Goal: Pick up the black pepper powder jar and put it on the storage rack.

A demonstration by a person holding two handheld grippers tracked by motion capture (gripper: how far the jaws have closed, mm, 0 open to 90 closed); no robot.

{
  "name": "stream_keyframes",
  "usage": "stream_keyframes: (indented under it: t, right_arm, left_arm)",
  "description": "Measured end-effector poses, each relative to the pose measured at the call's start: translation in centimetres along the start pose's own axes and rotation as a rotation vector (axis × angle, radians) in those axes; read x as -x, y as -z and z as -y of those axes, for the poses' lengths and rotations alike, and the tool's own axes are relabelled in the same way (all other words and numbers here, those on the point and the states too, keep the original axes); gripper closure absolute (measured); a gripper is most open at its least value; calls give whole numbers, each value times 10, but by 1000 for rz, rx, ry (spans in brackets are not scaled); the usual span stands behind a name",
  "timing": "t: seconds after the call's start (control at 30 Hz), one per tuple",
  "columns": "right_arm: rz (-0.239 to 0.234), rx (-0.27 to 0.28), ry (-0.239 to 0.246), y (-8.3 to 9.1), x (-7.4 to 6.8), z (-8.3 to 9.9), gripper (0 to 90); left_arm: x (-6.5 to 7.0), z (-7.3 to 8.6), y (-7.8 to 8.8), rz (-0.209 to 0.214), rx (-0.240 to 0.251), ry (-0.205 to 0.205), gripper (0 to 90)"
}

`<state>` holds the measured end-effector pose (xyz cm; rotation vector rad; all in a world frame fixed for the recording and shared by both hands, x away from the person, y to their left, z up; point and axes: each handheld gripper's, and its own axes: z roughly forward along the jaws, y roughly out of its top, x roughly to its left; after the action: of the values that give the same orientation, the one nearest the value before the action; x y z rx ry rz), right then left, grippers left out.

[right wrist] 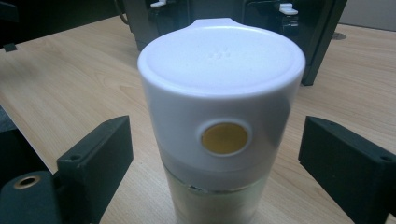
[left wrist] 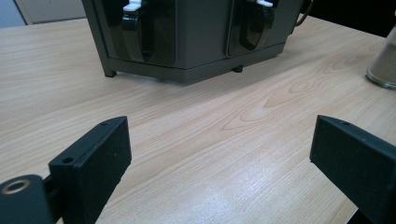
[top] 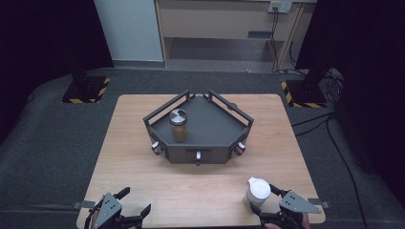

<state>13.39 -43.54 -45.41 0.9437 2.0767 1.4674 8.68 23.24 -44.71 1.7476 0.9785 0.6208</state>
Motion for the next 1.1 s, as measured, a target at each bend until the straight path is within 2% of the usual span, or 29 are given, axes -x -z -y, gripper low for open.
stream_keyframes:
  t: [0.6,1.1]
  right_arm:
    - [-14,9,0,-11,5,0,298]
    - [14,26,2,-11,-3,5,305]
  left_arm:
    - [0,0,0,-4,-7,5,42]
    - [0,-1,-1,2,-14,-4,42]
